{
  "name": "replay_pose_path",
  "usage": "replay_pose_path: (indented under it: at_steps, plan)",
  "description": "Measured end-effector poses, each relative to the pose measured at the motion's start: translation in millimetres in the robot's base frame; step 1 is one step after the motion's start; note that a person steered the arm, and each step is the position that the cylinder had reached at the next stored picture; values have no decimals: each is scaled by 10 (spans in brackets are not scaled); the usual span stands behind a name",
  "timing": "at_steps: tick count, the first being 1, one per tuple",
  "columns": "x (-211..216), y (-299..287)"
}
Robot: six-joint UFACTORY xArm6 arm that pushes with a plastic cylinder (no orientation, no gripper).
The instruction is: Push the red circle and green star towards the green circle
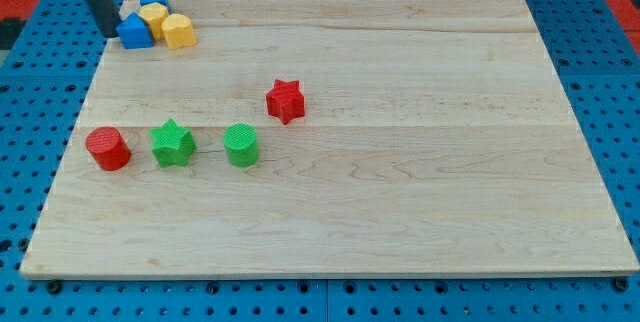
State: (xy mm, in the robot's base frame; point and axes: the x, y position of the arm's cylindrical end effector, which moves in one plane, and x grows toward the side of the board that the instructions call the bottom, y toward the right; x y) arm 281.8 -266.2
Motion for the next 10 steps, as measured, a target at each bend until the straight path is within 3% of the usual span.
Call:
replay_pose_path:
  at_steps: [2,5,7,10]
  plan:
    - [-2,-387]
    - [-65,-364]
    - [1482,-167]
    - [1820,-312]
